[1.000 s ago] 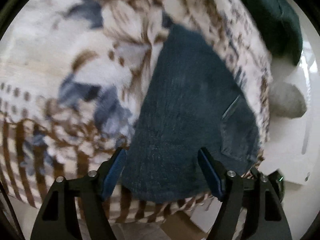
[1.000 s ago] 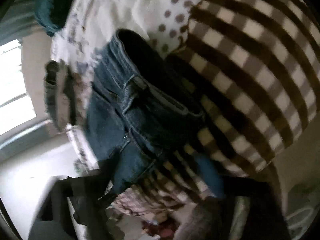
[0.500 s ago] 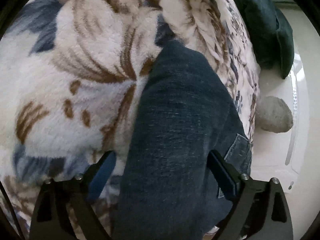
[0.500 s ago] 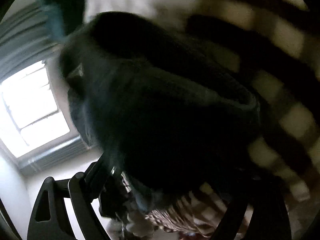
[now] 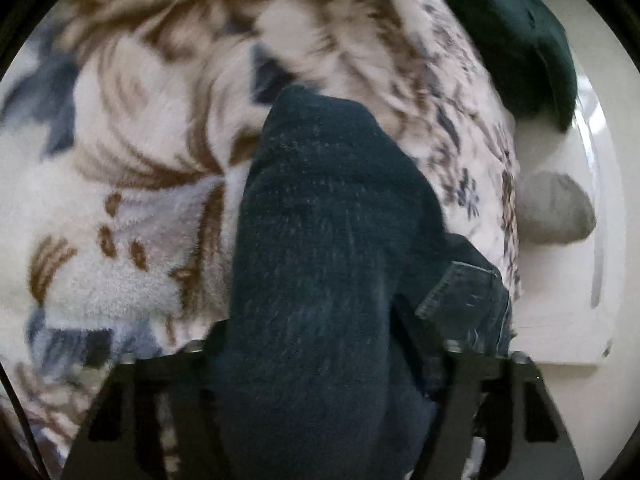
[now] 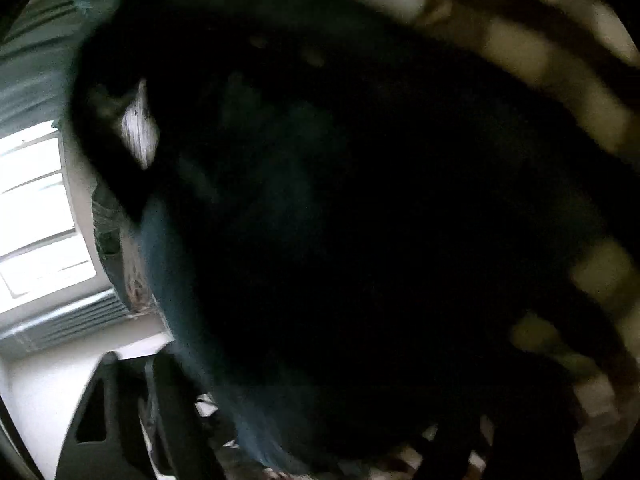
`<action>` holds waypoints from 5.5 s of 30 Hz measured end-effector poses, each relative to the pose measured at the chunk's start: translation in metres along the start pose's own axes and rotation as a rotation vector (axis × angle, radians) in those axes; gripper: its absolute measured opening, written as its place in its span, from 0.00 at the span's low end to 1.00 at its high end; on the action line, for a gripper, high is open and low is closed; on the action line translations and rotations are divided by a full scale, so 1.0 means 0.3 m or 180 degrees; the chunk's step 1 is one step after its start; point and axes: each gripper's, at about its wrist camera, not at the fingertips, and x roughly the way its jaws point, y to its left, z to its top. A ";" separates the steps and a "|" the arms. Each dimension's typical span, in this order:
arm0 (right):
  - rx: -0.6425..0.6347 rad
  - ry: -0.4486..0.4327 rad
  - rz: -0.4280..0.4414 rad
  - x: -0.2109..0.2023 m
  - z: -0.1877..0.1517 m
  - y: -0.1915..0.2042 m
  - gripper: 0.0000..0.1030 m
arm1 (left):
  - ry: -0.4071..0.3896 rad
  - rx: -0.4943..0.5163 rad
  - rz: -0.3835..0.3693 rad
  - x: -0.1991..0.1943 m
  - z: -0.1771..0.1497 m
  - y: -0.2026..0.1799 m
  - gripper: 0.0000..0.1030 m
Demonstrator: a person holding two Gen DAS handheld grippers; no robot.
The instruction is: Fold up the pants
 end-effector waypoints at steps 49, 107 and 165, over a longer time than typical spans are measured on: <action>-0.0941 -0.0130 0.0699 0.822 0.188 1.637 0.48 | -0.0559 0.0260 -0.0269 -0.554 1.451 0.232 0.36; -0.4130 -0.1390 -0.1082 -1.047 -0.910 1.834 0.92 | -0.2252 0.0798 0.1781 -1.532 -0.084 -0.608 0.88; -0.4095 -0.1487 -0.1307 -1.216 -0.953 2.002 0.96 | -0.2260 0.0764 0.2015 -1.611 -0.114 -0.728 1.00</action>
